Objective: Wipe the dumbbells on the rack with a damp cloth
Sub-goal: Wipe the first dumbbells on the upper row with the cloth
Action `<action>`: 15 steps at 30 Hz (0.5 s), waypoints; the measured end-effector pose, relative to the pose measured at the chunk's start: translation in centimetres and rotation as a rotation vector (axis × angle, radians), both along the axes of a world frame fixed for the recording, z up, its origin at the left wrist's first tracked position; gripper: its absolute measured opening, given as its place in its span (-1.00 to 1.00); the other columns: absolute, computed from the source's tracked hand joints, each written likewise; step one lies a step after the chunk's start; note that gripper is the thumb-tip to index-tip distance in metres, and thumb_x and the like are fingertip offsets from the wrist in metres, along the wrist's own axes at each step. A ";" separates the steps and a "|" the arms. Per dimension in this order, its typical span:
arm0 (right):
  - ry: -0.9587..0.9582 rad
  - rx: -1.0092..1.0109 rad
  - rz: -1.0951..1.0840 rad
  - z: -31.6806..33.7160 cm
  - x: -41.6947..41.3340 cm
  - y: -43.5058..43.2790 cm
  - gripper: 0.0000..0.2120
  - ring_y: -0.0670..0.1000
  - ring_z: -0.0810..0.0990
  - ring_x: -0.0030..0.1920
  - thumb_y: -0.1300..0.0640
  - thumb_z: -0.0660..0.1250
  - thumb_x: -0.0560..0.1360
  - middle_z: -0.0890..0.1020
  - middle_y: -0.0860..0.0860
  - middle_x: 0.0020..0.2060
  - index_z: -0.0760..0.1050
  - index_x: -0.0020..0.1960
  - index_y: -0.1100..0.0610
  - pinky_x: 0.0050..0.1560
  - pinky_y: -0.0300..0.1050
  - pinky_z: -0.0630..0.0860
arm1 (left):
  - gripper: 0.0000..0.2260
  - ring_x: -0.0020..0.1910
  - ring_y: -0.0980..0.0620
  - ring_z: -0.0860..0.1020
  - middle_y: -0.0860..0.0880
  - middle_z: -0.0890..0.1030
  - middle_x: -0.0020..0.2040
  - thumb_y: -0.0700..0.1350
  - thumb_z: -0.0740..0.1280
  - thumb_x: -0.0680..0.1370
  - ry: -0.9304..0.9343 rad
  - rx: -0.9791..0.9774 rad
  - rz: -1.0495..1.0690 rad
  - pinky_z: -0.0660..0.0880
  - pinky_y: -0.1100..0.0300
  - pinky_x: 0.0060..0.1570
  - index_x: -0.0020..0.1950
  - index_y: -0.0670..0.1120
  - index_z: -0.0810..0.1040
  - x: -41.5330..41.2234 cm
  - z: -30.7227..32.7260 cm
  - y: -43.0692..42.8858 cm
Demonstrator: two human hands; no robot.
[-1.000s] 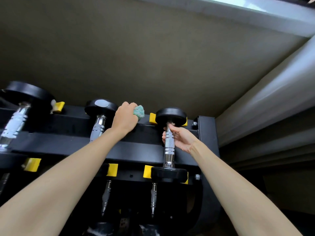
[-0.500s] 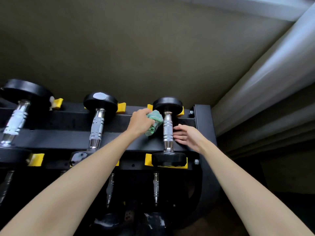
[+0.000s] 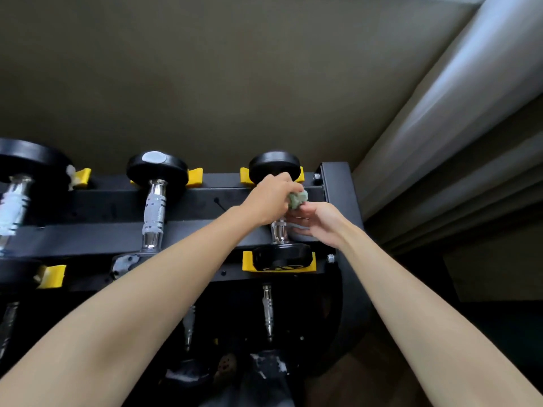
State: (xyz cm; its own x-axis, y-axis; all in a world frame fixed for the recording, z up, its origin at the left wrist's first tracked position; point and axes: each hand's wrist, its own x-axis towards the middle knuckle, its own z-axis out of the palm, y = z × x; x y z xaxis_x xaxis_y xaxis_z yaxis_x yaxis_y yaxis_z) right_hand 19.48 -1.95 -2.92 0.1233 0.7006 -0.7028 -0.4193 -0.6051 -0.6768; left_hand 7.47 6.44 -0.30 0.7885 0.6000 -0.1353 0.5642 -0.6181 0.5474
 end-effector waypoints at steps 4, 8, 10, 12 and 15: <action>-0.013 -0.056 -0.067 0.6 0.4 -1.1 -0.66 0.14 0.60 0.09 0.33 0.00 0.58 0.59 0.22 0.05 0.41 0.28 0.31 0.11 0.00 0.45 | -0.61 0.20 -0.15 0.43 -0.12 0.47 0.20 -0.31 0.20 0.51 0.148 0.045 -0.085 0.28 0.14 0.02 0.31 -0.08 0.50 0.3 1.1 -1.0; -0.139 -0.035 -0.086 1.0 0.7 -2.0 -0.63 0.13 0.57 0.11 0.36 0.03 0.56 0.55 0.22 0.18 0.51 0.18 0.12 0.22 0.03 0.44 | -0.59 0.18 -0.10 0.43 -0.10 0.50 0.16 -0.34 0.15 0.49 0.185 -0.112 -0.124 0.27 0.17 -0.01 0.28 -0.08 0.52 -0.9 1.8 -2.7; -0.178 -0.029 -0.029 1.5 0.2 -2.5 -0.64 0.13 0.57 0.15 0.35 0.05 0.55 0.58 0.17 0.13 0.52 0.17 0.09 0.28 0.05 0.42 | -0.61 0.15 -0.09 0.46 -0.10 0.54 0.14 -0.34 0.16 0.48 0.199 -0.218 -0.126 0.35 0.14 0.01 0.23 -0.08 0.55 -1.7 2.0 -3.2; -0.245 -0.051 0.022 2.2 -0.6 -3.2 -0.63 0.11 0.57 0.15 0.35 0.06 0.54 0.61 0.13 0.07 0.50 0.23 0.12 0.30 0.03 0.40 | -0.64 0.12 -0.08 0.49 -0.08 0.56 0.14 -0.33 0.20 0.48 0.182 -0.296 -0.114 0.42 0.11 0.06 0.19 -0.07 0.57 -3.0 2.2 -3.1; -0.308 -0.069 0.046 2.7 -1.7 -4.1 -0.66 0.08 0.55 0.15 0.31 0.08 0.55 0.61 0.13 0.08 0.49 0.25 0.17 0.24 -0.04 0.39 | -0.62 0.19 -0.07 0.47 -0.08 0.54 0.21 -0.34 0.25 0.46 0.154 -0.324 -0.052 0.42 0.02 0.19 0.20 -0.03 0.56 -5.2 1.8 -2.8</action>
